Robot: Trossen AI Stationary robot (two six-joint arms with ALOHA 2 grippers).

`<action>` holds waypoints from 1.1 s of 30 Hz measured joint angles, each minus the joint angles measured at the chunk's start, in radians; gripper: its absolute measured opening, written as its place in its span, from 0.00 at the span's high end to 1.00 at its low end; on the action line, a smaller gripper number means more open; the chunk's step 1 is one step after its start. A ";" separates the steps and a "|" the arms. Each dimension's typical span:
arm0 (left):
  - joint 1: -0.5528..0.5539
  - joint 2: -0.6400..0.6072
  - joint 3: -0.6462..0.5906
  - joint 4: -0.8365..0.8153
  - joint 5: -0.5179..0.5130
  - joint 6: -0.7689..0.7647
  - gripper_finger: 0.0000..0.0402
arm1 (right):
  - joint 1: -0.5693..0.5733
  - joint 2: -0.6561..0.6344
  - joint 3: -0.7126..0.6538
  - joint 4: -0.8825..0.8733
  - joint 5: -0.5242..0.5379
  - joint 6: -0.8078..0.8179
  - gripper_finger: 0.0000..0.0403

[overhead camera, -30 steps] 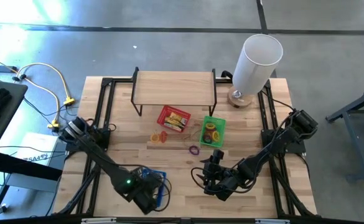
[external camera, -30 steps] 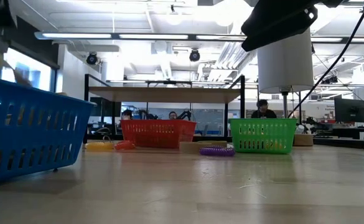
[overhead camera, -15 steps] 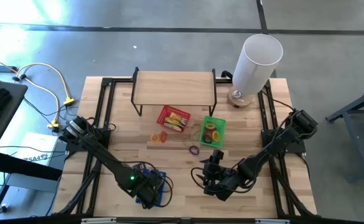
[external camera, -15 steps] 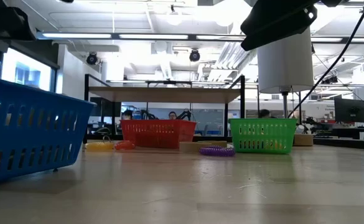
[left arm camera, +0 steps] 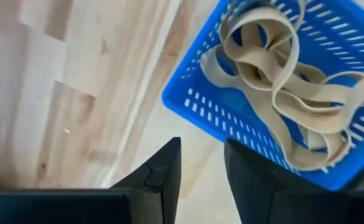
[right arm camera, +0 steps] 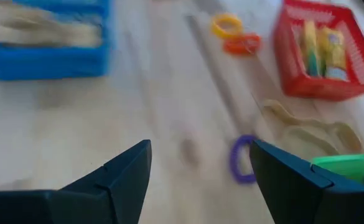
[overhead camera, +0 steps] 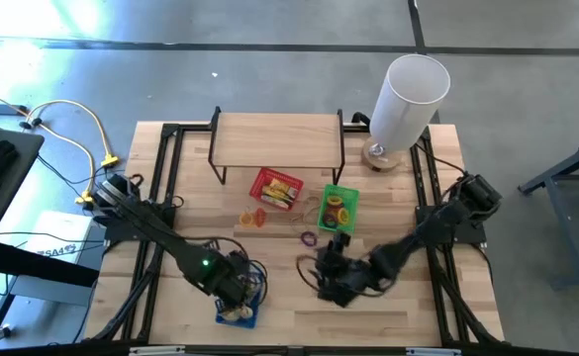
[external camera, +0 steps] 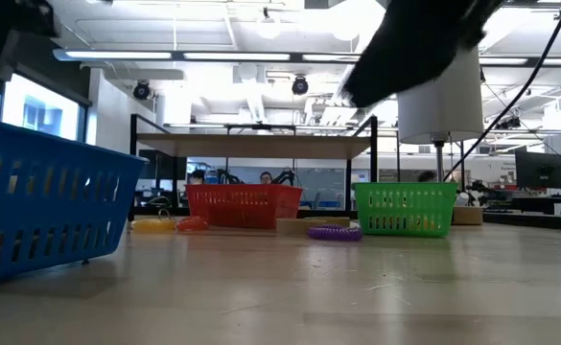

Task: Pick & Place Office Desk Supplies
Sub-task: Put the violet spring keychain into the green bin

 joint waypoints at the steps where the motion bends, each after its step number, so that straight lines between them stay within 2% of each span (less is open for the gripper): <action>1: 0.000 -0.017 0.000 -0.007 -0.011 0.014 0.71 | -0.018 0.013 -0.001 -0.005 -0.011 -0.004 0.35; 5: -0.012 -0.093 0.000 -0.028 -0.075 0.080 0.71 | -0.093 0.081 0.000 0.010 -0.078 -0.010 0.35; 12: -0.073 -0.175 0.000 -0.033 -0.177 0.146 0.71 | -0.180 0.182 -0.002 0.000 -0.063 0.003 0.35; 15: -0.095 -0.179 0.000 -0.045 -0.210 0.149 0.71 | -0.206 0.197 -0.002 -0.003 -0.103 0.037 0.35; 26: -0.113 -0.177 0.000 -0.048 -0.216 0.190 0.71 | -0.295 0.196 -0.001 0.003 -0.346 0.057 0.40; 33: -0.092 -0.177 0.000 -0.047 -0.215 0.178 0.71 | -0.306 0.196 -0.001 0.000 -0.419 0.049 0.45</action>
